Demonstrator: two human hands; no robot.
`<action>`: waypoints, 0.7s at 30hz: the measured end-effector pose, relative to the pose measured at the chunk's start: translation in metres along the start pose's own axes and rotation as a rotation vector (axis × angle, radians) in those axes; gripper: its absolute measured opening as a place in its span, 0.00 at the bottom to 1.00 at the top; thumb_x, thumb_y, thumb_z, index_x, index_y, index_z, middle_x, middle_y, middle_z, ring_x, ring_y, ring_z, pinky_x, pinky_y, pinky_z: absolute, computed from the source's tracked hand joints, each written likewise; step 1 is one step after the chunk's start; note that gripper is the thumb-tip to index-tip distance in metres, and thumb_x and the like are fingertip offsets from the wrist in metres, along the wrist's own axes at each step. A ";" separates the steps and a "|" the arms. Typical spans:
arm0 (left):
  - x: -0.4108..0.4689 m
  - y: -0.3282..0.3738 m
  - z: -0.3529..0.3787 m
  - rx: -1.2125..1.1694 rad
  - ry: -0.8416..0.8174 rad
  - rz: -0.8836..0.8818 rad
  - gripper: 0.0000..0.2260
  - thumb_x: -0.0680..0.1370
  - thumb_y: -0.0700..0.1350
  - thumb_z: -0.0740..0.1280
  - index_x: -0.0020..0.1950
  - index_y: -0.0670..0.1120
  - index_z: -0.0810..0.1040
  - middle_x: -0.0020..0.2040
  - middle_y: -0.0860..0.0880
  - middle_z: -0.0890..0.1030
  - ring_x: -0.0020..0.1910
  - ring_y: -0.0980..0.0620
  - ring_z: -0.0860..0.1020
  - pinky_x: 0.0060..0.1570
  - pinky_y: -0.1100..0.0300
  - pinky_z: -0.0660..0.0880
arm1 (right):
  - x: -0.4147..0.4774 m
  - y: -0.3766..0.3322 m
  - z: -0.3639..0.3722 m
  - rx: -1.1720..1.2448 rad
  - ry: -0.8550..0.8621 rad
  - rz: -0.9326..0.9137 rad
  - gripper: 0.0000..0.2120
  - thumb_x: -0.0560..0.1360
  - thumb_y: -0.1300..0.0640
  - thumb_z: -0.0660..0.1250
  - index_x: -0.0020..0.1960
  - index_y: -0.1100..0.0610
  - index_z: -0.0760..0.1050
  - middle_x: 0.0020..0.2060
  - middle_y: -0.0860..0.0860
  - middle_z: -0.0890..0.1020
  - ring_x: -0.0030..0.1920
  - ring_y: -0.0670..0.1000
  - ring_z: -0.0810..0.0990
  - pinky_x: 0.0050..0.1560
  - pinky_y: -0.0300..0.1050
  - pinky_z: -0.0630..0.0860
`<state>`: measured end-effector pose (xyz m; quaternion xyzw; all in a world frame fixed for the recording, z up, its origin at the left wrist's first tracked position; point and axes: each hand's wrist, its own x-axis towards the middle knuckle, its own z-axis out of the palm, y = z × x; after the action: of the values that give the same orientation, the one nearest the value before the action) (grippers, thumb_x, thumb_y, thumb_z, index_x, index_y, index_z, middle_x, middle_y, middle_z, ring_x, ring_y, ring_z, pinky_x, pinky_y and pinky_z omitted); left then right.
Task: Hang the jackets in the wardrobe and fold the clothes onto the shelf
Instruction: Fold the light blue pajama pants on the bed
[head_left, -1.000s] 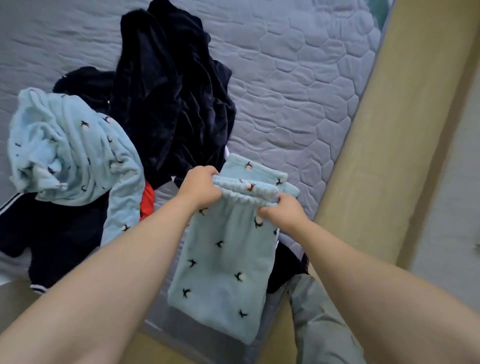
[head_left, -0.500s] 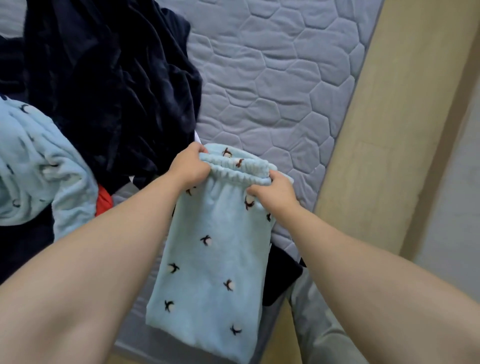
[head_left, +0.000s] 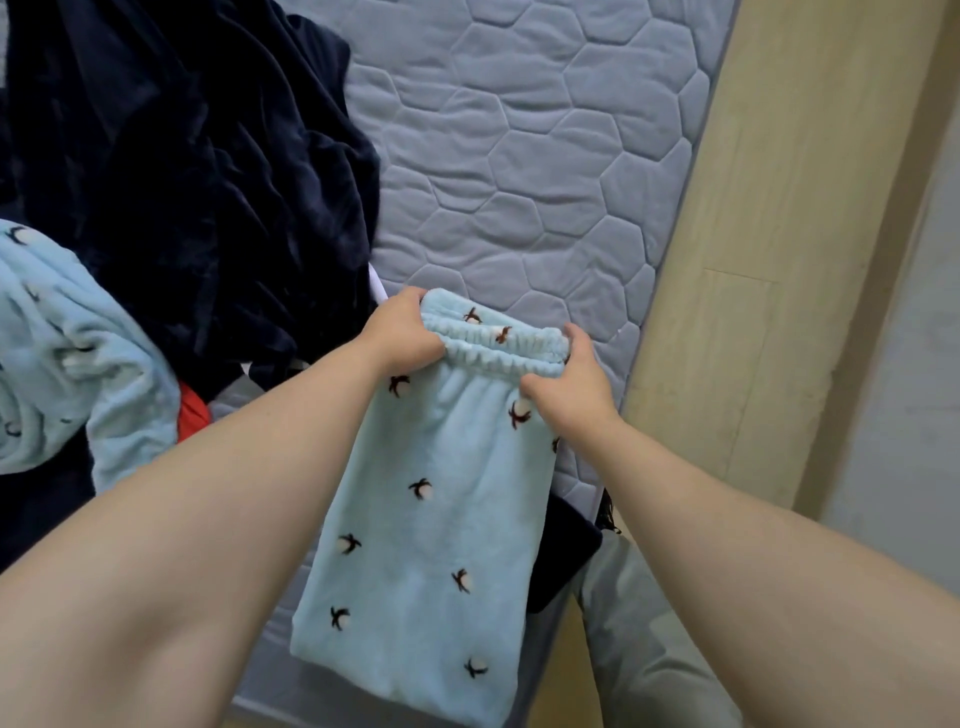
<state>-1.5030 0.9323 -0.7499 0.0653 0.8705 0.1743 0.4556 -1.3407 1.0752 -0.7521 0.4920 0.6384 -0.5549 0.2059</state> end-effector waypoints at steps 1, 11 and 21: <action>0.005 0.001 0.001 0.034 -0.011 -0.006 0.23 0.70 0.41 0.67 0.65 0.50 0.73 0.54 0.51 0.77 0.53 0.49 0.76 0.52 0.59 0.73 | 0.007 0.000 0.000 -0.032 -0.009 0.022 0.33 0.66 0.55 0.68 0.70 0.48 0.66 0.57 0.46 0.78 0.54 0.51 0.79 0.56 0.52 0.79; 0.031 0.012 -0.004 0.265 -0.224 -0.023 0.40 0.64 0.37 0.72 0.74 0.53 0.62 0.59 0.48 0.74 0.57 0.44 0.75 0.54 0.54 0.76 | 0.043 -0.013 -0.008 -0.416 -0.126 0.042 0.34 0.65 0.53 0.74 0.67 0.54 0.62 0.64 0.53 0.63 0.58 0.57 0.72 0.51 0.50 0.74; 0.000 0.047 -0.038 0.588 -0.445 0.060 0.36 0.56 0.54 0.84 0.61 0.53 0.76 0.51 0.55 0.80 0.50 0.52 0.80 0.52 0.55 0.78 | 0.024 -0.061 -0.007 -0.971 -0.267 -0.341 0.49 0.58 0.38 0.79 0.71 0.45 0.59 0.62 0.51 0.70 0.62 0.58 0.74 0.60 0.57 0.71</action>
<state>-1.5362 0.9665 -0.7132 0.2551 0.7608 -0.0885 0.5902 -1.4013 1.0977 -0.7386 0.1544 0.8610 -0.2788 0.3964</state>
